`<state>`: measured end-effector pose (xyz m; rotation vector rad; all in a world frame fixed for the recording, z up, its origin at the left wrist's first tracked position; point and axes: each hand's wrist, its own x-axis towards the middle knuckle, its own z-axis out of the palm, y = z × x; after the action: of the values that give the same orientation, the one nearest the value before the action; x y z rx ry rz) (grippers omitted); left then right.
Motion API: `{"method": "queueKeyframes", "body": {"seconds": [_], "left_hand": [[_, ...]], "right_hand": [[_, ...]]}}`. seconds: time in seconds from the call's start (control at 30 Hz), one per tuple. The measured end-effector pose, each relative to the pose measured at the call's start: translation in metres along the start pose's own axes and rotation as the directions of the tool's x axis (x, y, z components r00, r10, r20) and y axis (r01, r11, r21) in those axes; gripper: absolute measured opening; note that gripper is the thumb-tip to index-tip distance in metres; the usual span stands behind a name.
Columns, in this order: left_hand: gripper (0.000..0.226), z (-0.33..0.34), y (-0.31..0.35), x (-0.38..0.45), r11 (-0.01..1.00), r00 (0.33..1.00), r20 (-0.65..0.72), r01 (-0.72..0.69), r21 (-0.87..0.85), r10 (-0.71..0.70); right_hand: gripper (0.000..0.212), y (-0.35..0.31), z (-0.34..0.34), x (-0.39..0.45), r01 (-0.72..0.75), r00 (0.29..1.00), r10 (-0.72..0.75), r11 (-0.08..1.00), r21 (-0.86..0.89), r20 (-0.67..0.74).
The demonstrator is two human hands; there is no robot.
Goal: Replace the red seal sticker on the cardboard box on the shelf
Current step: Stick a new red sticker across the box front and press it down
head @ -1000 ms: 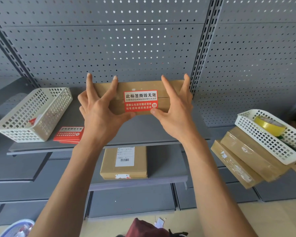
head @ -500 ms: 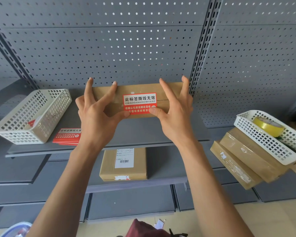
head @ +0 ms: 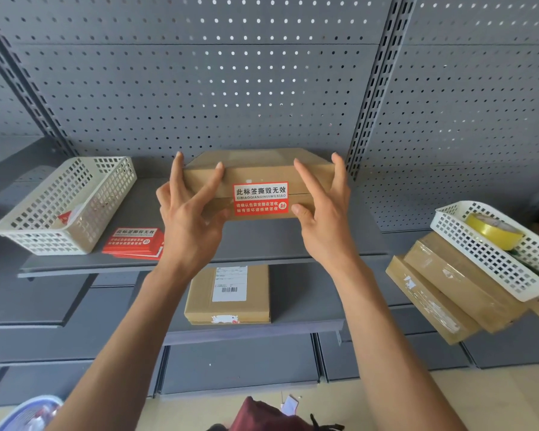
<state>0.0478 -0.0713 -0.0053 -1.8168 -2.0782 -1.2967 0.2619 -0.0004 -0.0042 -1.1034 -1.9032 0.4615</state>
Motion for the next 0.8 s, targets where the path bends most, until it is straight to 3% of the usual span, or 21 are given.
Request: {"method": "queueKeyframes", "body": {"seconds": [0.33, 0.8], "left_hand": [[0.077, 0.009, -0.018, -0.025, 0.998, 0.995, 0.098, 0.032, -0.059, -0.026], [0.063, 0.021, -0.034, -0.038, 0.989, 0.988, 0.136, 0.096, -0.115, -0.08]], "right_hand": [[0.076, 0.021, 0.015, -0.022, -0.048, 0.993, 0.036, 0.993, 0.111, 0.111], [0.064, 0.025, 0.023, -0.038, -0.036, 0.981, 0.02, 0.996, 0.083, 0.191]]}}
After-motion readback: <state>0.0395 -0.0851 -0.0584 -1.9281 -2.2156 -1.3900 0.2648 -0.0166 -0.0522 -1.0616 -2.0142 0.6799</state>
